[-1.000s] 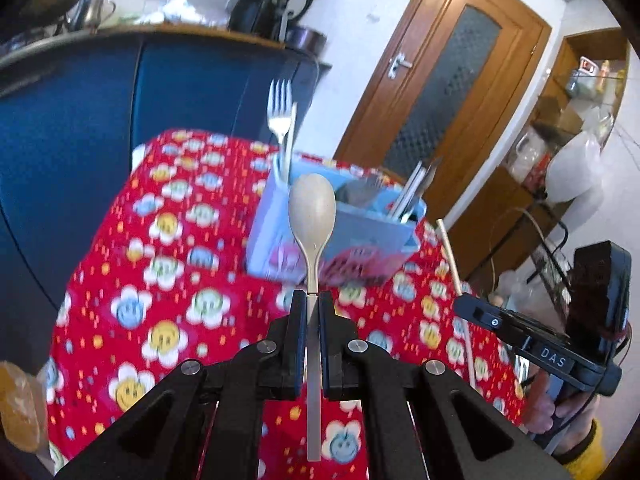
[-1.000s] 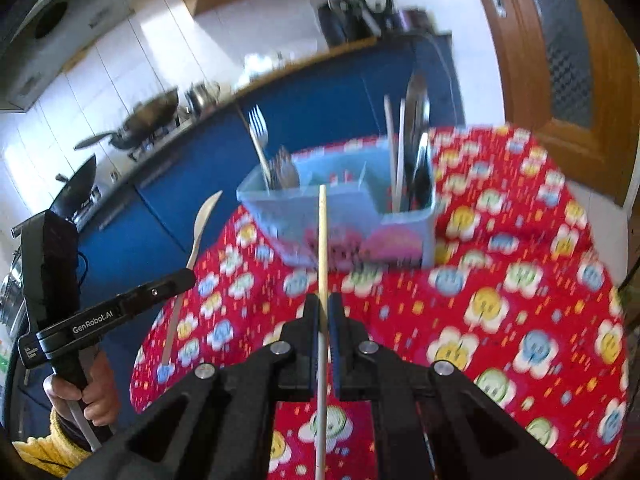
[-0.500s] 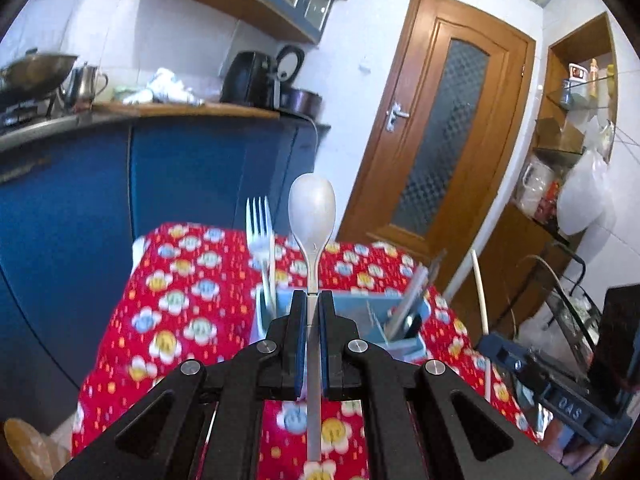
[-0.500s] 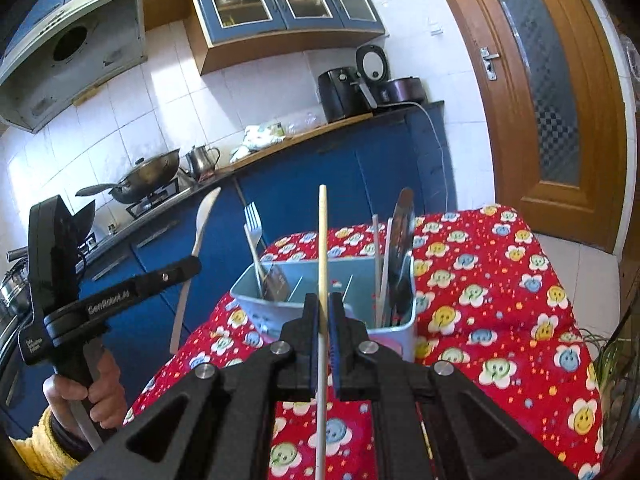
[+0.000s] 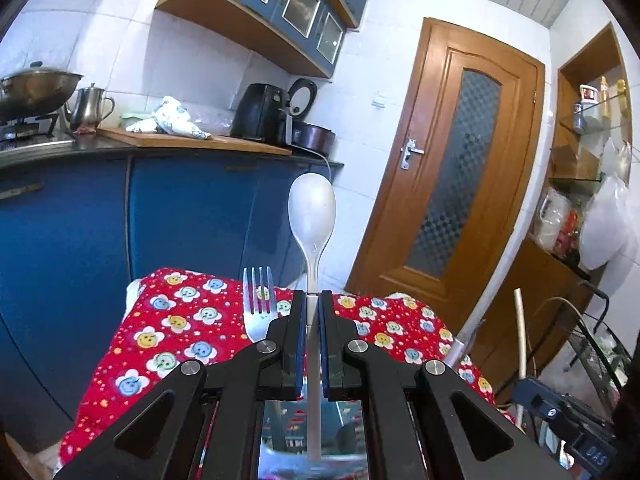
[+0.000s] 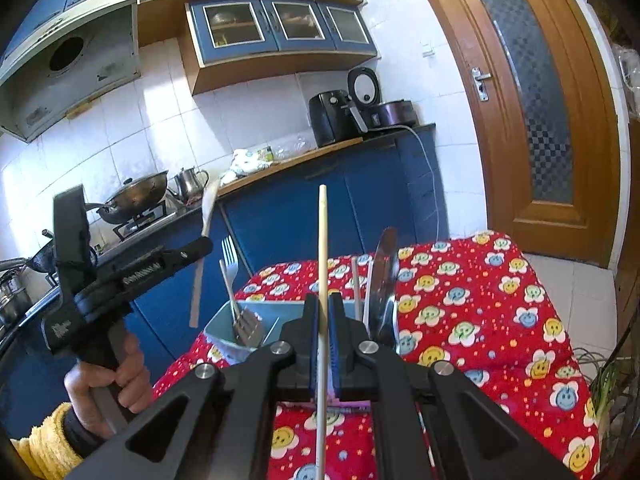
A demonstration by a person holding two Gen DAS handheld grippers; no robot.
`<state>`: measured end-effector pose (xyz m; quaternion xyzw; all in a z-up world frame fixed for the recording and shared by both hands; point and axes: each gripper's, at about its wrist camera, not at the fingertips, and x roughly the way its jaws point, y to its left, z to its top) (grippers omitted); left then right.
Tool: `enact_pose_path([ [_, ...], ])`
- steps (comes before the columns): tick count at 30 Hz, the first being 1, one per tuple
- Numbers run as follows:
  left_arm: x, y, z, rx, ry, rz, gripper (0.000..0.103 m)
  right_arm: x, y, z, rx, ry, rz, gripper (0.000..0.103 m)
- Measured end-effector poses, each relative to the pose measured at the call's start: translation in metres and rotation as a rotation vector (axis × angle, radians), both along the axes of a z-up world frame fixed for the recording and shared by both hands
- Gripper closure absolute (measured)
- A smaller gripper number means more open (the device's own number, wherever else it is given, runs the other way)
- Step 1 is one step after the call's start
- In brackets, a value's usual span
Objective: Organize utensils
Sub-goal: 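Lift and carry the spoon toward the caddy with the left tool while the right tool carries the chopstick, then lower the spoon into the caddy and open the left tool while the right tool drops the chopstick in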
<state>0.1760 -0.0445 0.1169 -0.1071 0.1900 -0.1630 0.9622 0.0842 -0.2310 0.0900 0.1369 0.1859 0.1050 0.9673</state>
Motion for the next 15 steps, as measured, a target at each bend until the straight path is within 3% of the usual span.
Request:
enact_pose_path([
  [15, 0.020, -0.009, -0.037, -0.007, -0.022, 0.016, 0.098, 0.032, -0.002, 0.001, -0.008, -0.103, -0.026, 0.097],
])
